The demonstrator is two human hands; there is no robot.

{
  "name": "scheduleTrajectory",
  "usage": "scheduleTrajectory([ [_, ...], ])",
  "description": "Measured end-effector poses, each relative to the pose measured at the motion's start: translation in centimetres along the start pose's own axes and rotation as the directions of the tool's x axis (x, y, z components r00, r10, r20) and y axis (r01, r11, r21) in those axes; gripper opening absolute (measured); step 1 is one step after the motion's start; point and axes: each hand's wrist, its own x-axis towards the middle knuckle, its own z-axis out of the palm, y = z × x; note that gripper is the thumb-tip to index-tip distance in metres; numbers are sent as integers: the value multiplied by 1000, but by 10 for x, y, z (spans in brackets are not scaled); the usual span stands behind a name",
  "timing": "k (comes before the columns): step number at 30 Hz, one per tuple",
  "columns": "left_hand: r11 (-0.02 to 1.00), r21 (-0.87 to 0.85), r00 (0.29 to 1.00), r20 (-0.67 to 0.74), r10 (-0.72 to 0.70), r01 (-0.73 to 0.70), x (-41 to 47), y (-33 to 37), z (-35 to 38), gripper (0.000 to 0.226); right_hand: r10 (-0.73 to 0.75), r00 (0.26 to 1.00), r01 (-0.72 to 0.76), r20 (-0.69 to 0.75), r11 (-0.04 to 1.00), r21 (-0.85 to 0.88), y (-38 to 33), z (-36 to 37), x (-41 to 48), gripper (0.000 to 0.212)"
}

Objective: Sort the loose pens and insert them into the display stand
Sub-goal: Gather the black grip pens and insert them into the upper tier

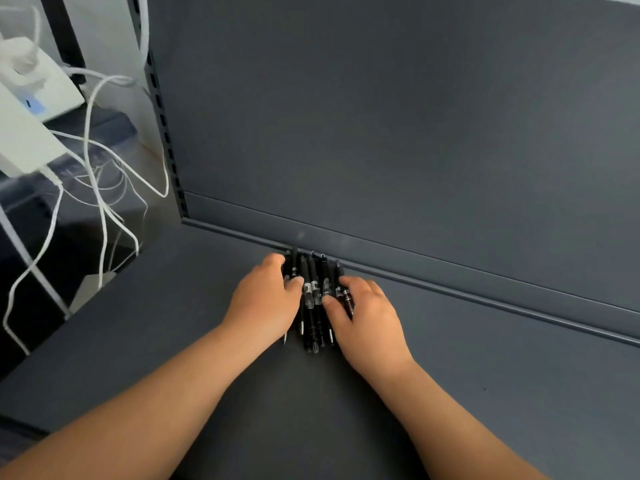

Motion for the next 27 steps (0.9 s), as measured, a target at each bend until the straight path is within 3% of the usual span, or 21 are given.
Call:
scheduleTrajectory([
  [6, 997, 80, 999, 25, -22, 20, 0, 12, 4, 58, 16, 998, -12, 66, 997, -70, -3, 0, -3, 64],
  [11, 998, 29, 996, 59, -65, 64, 1, 14, 6, 43, 35, 997, -35, 70, 999, 0, -4, 4, -6, 56],
  [16, 984, -142, 992, 76, -99, 109, -4, 16, 2, 34, 88, 995, -93, 48, 991, 93, -3, -1, -6, 46],
  [18, 983, -151, 992, 85, -95, 107, -6, 17, 2, 42, 97, 994, -102, 57, 991, 89, -5, -1, -5, 46],
  [22, 986, -141, 995, 54, -86, 92, -7, 16, 5, 16, 100, 991, -102, 93, 995, 17, -11, 1, -5, 49],
  [27, 997, -79, 998, 62, -17, 22, -11, 15, 6, 14, 138, 984, -147, 109, 986, 75, -11, -2, -5, 43],
])
